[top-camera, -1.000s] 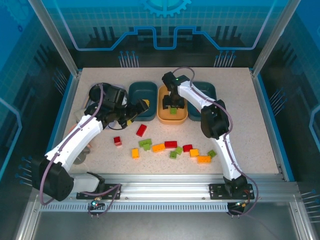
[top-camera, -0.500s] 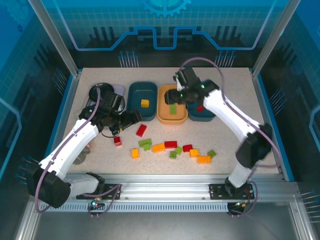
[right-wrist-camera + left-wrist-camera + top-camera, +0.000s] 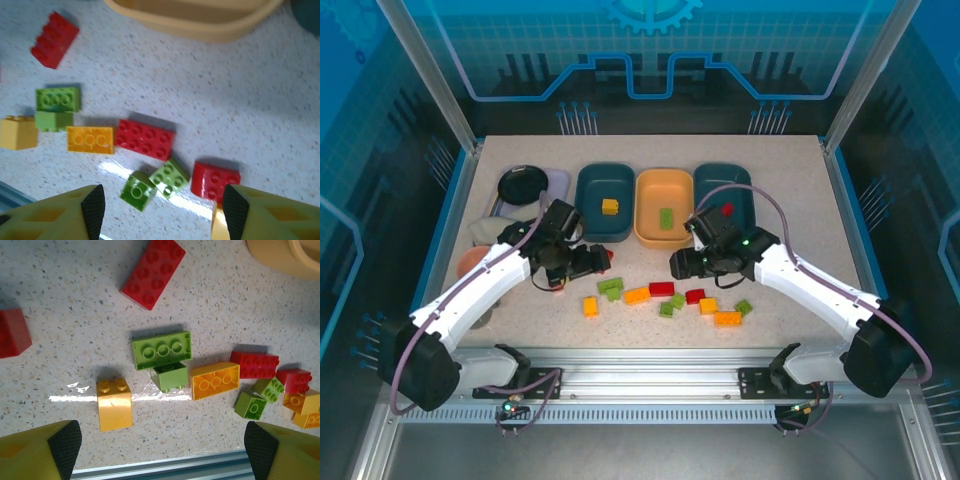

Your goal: Sort the legos into containers by color

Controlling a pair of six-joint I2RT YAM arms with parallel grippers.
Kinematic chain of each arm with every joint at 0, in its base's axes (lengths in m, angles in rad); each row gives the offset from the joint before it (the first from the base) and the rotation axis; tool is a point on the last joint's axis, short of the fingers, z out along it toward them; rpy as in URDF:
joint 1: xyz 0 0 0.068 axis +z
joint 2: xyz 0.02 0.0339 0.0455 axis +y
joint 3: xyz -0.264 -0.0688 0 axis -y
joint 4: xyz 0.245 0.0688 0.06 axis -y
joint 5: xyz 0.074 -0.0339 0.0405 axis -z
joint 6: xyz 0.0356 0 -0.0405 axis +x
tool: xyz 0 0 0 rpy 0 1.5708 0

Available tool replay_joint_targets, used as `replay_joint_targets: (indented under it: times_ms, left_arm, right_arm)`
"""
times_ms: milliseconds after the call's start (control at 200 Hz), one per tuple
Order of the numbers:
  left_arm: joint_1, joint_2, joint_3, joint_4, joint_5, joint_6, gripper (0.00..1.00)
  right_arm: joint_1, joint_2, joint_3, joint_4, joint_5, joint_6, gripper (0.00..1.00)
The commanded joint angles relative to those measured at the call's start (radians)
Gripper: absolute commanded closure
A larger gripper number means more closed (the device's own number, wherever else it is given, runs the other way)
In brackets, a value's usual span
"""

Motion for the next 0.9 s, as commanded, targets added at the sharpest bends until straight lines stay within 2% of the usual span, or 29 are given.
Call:
replay_joint_targets:
  times_ms: [0,255,430,555,690,785,895]
  left_arm:
    - [-0.029,-0.045,-0.02,0.034,0.016,-0.034,0.12]
    - [-0.077,-0.102,-0.091,0.023,-0.033,-0.135,0.13]
    - [-0.077,-0.173,-0.1,-0.042,-0.085,-0.186,0.14]
    - [-0.077,-0.247,-0.079,-0.114,-0.153,-0.224,0.14]
    - [-0.077,-0.372,-0.088,-0.181,-0.217,-0.253,0.13]
    - [-0.078,-0.463,-0.1,-0.247,-0.269,-0.267,0.13]
    - [-0.077,-0.551,-0.132,-0.276,-0.273,-0.281,0.13]
  right_arm:
    - [0.021,-0.034,-0.027,-0.07,0.051,0.055,0.34]
    - [0.063,-0.069,-0.047,-0.087,0.063,0.066,0.33]
    - [0.165,-0.015,0.026,-0.062,0.086,0.043,0.33]
    - [0.242,0.124,0.116,-0.006,0.089,0.098,0.32]
    - [0.311,0.313,0.241,0.061,0.142,0.208,0.25]
    - [0.342,0.447,0.36,0.032,0.221,0.281,0.19]
    - [0.352,0.591,0.504,-0.01,0.26,0.359,0.14]
